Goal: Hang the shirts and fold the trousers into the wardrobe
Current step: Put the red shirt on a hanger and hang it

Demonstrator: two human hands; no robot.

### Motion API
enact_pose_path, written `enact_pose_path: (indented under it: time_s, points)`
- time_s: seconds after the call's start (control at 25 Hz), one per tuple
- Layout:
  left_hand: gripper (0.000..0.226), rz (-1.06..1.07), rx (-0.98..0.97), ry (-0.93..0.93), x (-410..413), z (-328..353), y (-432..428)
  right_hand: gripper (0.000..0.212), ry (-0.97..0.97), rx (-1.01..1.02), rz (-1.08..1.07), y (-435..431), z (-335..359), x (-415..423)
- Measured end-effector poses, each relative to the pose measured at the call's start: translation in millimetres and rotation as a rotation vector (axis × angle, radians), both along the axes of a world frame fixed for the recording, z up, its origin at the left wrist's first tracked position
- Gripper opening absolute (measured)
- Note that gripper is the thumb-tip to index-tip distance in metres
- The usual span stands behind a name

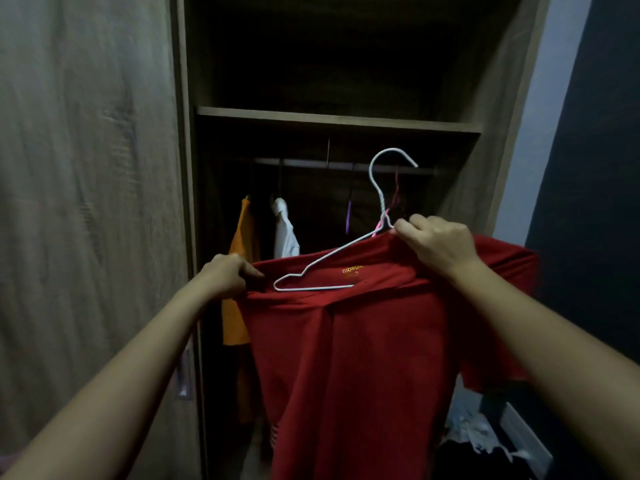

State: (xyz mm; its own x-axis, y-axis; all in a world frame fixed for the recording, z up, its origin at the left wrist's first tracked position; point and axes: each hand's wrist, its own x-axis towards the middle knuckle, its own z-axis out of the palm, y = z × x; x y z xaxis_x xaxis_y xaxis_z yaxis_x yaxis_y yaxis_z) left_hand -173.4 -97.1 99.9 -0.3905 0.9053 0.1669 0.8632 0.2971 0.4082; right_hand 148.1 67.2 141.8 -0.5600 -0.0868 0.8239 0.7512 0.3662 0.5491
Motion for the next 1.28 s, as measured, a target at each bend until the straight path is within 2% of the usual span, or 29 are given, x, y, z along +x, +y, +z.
enact_pose_path:
  time_s: [0.08, 0.12, 0.24, 0.36, 0.44, 0.52, 0.56, 0.64, 0.68, 0.76, 0.88, 0.96, 1.12, 1.2, 1.28]
  points:
    - [0.042, 0.097, 0.038, 0.011, 12, 9, 3, 0.013, -0.07, 0.023, -0.023, -1, -7, -10]
    - [0.035, 0.157, 0.087, 0.057, 22, 15, 4, 0.011, -0.068, -0.027, -0.015, -6, -11, -18]
    - [0.032, 0.22, 0.222, 0.209, 68, 30, 7, 0.029, 0.112, -0.327, 0.096, -29, -17, -49]
    - [0.03, 0.049, 0.386, 0.434, 105, 16, 3, 0.035, 0.231, -0.568, 0.187, -42, -10, -58]
    - [0.044, -0.163, 0.561, 0.555, 94, 9, -6, 0.04, 0.257, -0.64, 0.211, -38, -6, -46]
    - [0.052, -0.216, 0.735, 0.526, 65, 17, -10, 0.049, 0.281, -0.653, 0.277, -34, -5, -34]
    - [0.057, -0.197, 0.73, 0.498, 53, 23, -12, 0.049, 0.297, -0.661, 0.324, -33, -6, -33]
    - [0.063, -0.174, 0.546, 0.495, 42, 34, -13, 0.044, 0.306, -0.694, 0.4, -36, -8, -39]
    - [0.056, -0.163, 0.496, 0.51, 40, 35, -9, 0.042, 0.287, -0.715, 0.419, -39, -7, -44]
    - [0.039, -0.12, 0.539, 0.493, 35, 36, -4, 0.042, 0.239, -0.762, 0.428, -42, -1, -52]
    - [0.045, -0.069, 0.708, 0.412, 8, 38, -11, 0.059, 0.21, -0.758, 0.326, -30, 5, -39]
    - [0.043, -0.064, 0.731, 0.295, -12, 41, -16, 0.07, 0.244, -0.738, 0.236, -14, -2, -18]
    - [0.036, -0.116, 0.723, 0.165, -38, 40, -19, 0.094, 0.275, -0.838, 0.232, 9, -28, 11]
    - [0.028, -0.146, 0.721, 0.115, -39, 38, -18, 0.087, 0.3, -0.846, 0.219, 7, -29, 12]
    - [0.035, -0.164, 0.719, 0.078, -39, 33, -13, 0.066, 0.281, -0.765, 0.267, 1, -21, 3]
